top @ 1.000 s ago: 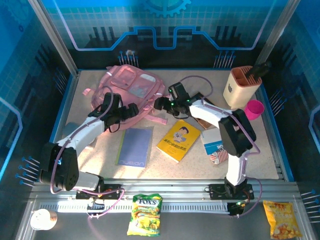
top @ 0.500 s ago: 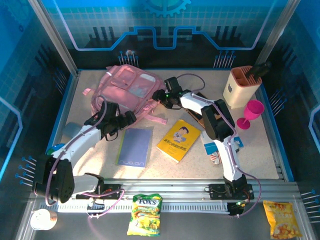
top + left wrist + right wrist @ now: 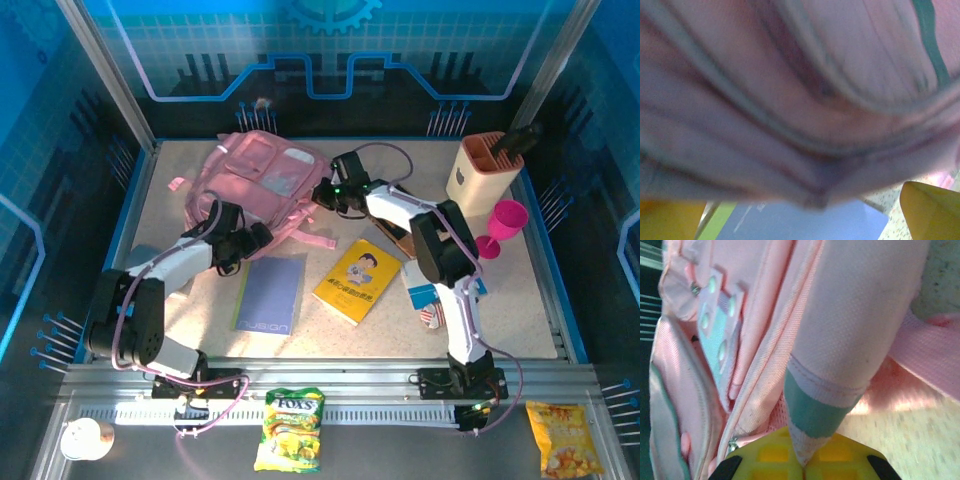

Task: Pack the student bag

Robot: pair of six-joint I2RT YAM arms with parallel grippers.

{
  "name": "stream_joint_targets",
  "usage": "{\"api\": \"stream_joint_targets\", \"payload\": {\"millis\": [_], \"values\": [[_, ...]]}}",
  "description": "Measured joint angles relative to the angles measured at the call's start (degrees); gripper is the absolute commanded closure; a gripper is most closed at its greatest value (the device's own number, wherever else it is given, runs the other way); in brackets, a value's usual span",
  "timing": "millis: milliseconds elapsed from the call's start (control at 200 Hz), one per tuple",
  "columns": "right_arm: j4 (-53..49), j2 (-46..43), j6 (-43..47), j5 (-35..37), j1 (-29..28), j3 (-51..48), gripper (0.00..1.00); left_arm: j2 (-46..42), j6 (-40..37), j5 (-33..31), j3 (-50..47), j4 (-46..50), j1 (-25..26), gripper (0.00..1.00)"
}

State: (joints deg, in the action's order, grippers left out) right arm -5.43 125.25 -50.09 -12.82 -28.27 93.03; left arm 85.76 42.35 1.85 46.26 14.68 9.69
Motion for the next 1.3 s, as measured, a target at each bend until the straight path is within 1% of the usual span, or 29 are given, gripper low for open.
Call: {"api": "stream_joint_targets", "payload": {"millis": [160, 250, 350, 415, 525, 605, 675, 790, 905, 1071, 1126, 1206, 1301], "values": [[2.4, -12.7, 0.4, 1.9, 0.1, -12.1, 0.96, 3.7, -0.5, 0.5, 3.9, -1.0, 0.0, 0.01], [3.6, -19.4, -0.9, 3.7, 0.2, -18.8, 0.96, 6.4, -1.0, 1.4, 6.8, -2.6, 0.0, 0.01], [4.5, -24.4, -3.2, 5.8, 0.1, -25.2, 0.95, 9.4, -2.1, 1.6, 10.8, -3.3, 0.0, 0.02], [5.6, -26.1, -5.3, 7.1, -0.2, -28.6, 0.95, 10.8, -2.4, 0.9, 13.6, -2.3, 0.2, 0.02], [6.8, -26.4, -8.9, 8.5, -0.5, -32.2, 0.95, 11.0, -3.4, -2.4, 16.3, -0.7, 0.2, 0.02], [6.6, -26.1, -10.6, 9.0, -0.5, -32.7, 0.95, 10.0, -4.5, -4.5, 16.4, 0.7, 0.5, 0.03], [7.0, -25.9, -11.7, 9.2, -0.6, -32.6, 0.95, 8.0, -5.7, -6.2, 15.7, 2.5, 1.8, 0.04], [7.1, -25.9, -13.0, 9.5, -0.7, -32.5, 0.95, 2.9, -7.5, -8.1, 13.9, 5.5, 5.8, 0.04], [6.9, -25.8, -13.9, 9.4, -0.7, -32.1, 0.95, -2.0, -9.4, -9.2, 12.0, 7.2, 11.2, 0.04], [6.7, -25.2, -14.7, 9.0, -0.7, -30.6, 0.95, -4.1, -11.8, -8.7, 8.6, 5.0, 17.8, 0.09], [6.8, -25.2, -15.1, 8.8, -0.7, -30.4, 0.95, -3.6, -12.7, -8.2, 7.9, 4.0, 19.5, 0.15], [6.8, -25.1, -15.5, 8.2, -0.7, -30.3, 0.95, -1.6, -14.8, -6.5, 7.9, 1.9, 21.5, 0.21], [6.7, -24.9, -15.8, 7.8, -0.6, -30.1, 0.95, 1.5, -16.7, -4.9, 8.5, -0.3, 22.8, 0.31]]}}
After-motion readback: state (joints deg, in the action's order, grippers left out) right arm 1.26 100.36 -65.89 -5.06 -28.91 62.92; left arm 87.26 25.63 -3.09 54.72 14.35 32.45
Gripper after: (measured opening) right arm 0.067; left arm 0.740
